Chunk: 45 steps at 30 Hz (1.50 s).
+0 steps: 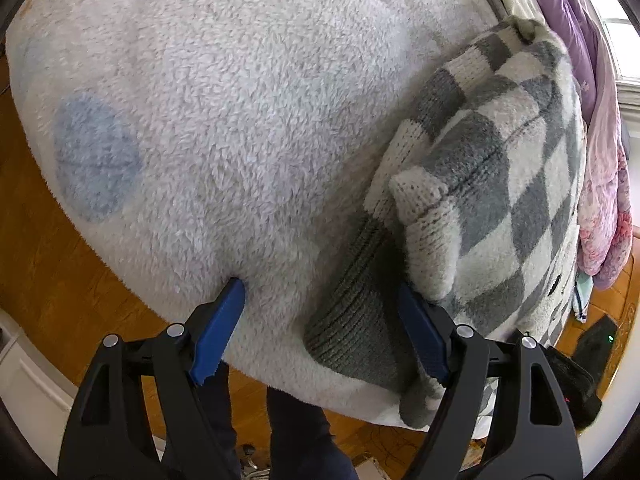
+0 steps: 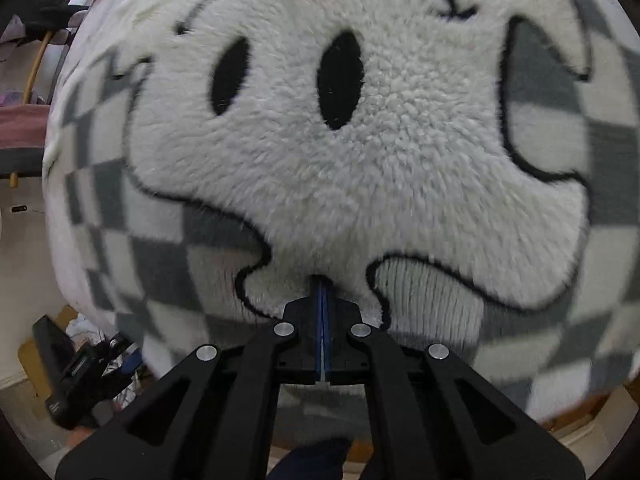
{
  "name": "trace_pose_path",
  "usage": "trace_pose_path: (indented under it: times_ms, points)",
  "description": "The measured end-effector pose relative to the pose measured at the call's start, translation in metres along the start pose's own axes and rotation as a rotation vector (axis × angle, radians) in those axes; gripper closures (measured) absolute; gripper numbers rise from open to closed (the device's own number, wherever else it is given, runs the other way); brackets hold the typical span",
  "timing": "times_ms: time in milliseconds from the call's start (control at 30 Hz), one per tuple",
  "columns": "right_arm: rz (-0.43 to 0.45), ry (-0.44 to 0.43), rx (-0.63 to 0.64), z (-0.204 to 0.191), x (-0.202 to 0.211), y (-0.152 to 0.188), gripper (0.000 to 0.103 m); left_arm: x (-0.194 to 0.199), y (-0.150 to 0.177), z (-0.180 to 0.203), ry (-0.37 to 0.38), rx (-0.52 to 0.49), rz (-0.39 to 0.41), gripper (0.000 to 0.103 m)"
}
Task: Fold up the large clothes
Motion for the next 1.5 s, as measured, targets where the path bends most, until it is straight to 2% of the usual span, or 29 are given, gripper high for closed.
trace_pose_path:
  times_ms: [67, 167, 233, 267, 300, 333, 400, 467, 500, 633, 700, 800, 967, 1000, 1133, 1333, 1400, 1500]
  points:
    - [-0.017, -0.005, -0.025, 0.000, -0.003, -0.006, 0.103, -0.002, 0.000, 0.005, -0.010, -0.021, 0.002, 0.025]
    - [-0.010, 0.000, 0.007, -0.001, 0.002, -0.004, 0.103, -0.005, -0.001, 0.011, -0.021, -0.037, 0.003, 0.028]
    - [0.008, -0.001, 0.014, -0.008, 0.006, -0.002, 0.103, -0.009, 0.001, 0.018, -0.064, -0.072, -0.007, 0.037]
    - [0.025, -0.004, 0.017, -0.010, 0.012, 0.001, 0.100, -0.010, 0.001, 0.022, -0.074, -0.093, -0.011, 0.040]
    - [0.047, -0.005, 0.030, -0.014, 0.019, 0.005, 0.100, -0.010, 0.002, 0.026, -0.068, -0.100, -0.012, 0.049]
    - [0.071, 0.012, 0.055, -0.018, 0.025, 0.011, 0.098, -0.010, 0.001, 0.029, -0.053, -0.106, -0.017, 0.053]
    - [0.113, 0.008, 0.114, -0.030, 0.033, 0.024, 0.092, -0.012, -0.002, 0.037, 0.000, -0.105, -0.034, 0.073]
    - [0.143, 0.004, 0.200, -0.045, 0.036, 0.044, 0.081, -0.011, -0.006, 0.042, 0.022, -0.088, -0.046, 0.073]
    - [0.152, 0.007, 0.236, -0.051, 0.036, 0.051, 0.079, -0.012, -0.008, 0.042, 0.038, -0.077, -0.053, 0.075]
    - [0.178, -0.003, 0.411, -0.077, 0.032, 0.086, 0.070, -0.019, -0.014, 0.032, 0.104, -0.020, -0.060, 0.068]
    - [0.186, -0.019, 0.471, -0.088, 0.030, 0.099, 0.067, -0.019, -0.012, 0.028, 0.160, 0.009, -0.056, 0.056]
    - [0.174, -0.062, 0.504, -0.098, 0.027, 0.105, 0.064, -0.012, -0.009, 0.019, 0.253, 0.072, -0.055, 0.052]
    - [0.174, -0.075, 0.551, -0.108, 0.025, 0.114, 0.060, -0.003, -0.005, 0.004, 0.319, 0.095, -0.041, 0.037]
    - [0.180, -0.081, 0.565, -0.111, 0.025, 0.117, 0.059, 0.002, -0.007, -0.009, 0.330, 0.100, -0.038, 0.033]
    - [0.176, -0.108, 0.557, -0.118, 0.018, 0.112, 0.054, 0.008, -0.008, -0.015, 0.374, 0.153, -0.012, 0.031]
    - [0.174, -0.109, 0.565, -0.137, 0.001, 0.118, 0.053, 0.012, -0.004, -0.007, 0.438, 0.171, 0.008, 0.031]
    - [0.181, -0.094, 0.568, -0.131, 0.000, 0.122, 0.052, 0.008, -0.004, -0.007, 0.458, 0.201, -0.002, 0.031]
    - [0.161, -0.085, 0.531, -0.125, -0.010, 0.118, 0.052, 0.010, 0.002, -0.006, 0.440, 0.202, 0.001, 0.027]
Point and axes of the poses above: each gripper's, at about its wrist camera, not at the fingertips, and x roughly against the way its jaws point, z to its right, y to its underside, the point moved 4 cm from there along -x, roughly the way its jaws point, and after that the axes turned 5 degrees about -x, right-handed, at the moved point
